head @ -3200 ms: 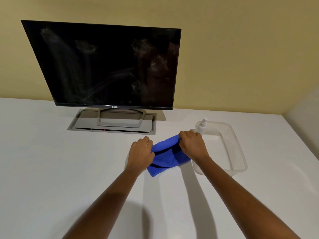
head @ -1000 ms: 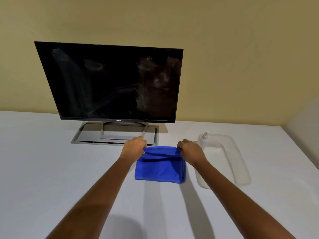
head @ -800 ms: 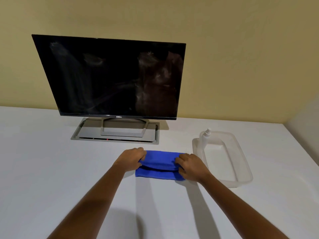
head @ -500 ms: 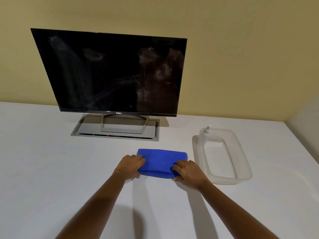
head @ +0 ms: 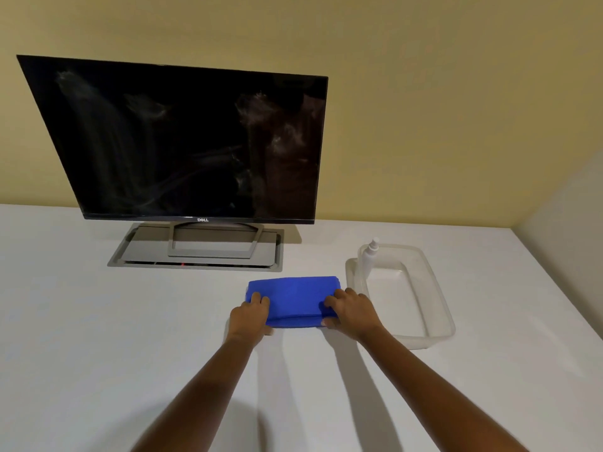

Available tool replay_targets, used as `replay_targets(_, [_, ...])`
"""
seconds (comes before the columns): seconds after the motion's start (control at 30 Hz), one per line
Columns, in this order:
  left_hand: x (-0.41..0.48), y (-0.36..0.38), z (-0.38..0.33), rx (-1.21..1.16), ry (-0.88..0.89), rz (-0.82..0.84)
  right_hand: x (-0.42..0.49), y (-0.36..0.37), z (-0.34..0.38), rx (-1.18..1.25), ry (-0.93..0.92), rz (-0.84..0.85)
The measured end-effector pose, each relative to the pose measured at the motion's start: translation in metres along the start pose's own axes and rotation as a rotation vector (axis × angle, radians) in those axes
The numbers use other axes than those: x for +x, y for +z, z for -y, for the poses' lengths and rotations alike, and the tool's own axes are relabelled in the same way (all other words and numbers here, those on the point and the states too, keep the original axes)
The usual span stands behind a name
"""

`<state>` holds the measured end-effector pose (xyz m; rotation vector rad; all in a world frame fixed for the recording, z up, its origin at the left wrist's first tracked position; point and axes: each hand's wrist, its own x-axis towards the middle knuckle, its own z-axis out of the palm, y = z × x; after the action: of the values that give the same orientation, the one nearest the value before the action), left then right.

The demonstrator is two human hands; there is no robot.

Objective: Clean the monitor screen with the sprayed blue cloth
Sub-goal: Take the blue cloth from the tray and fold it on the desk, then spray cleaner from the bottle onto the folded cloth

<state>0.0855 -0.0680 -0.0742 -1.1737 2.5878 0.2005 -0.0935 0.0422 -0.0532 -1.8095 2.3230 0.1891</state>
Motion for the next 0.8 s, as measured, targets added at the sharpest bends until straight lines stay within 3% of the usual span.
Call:
replay_targets(0.1, [0.005, -0.004, 0.004, 0.041, 0.009, -0.085, 0.001, -0.024, -0.016, 0.251, 0.098, -0.305])
replay_targets(0.2, [0.009, -0.009, 0.005, 0.095, 0.035, -0.201, 0.011, -0.052, -0.043, 0.321, 0.232, -0.553])
replay_targets(0.3, [0.011, -0.012, 0.001, 0.085, 0.041, -0.23, 0.026, -0.072, -0.064, 0.347, 0.41, -0.486])
replay_targets(0.43, [0.013, -0.014, -0.005, 0.075, 0.052, -0.226, 0.038, -0.072, -0.077, 0.338, 0.423, -0.315])
replay_targets(0.8, [0.02, -0.044, -0.025, -0.304, -0.004, -0.36, 0.012, -0.07, -0.094, 0.573, 0.425, -0.497])
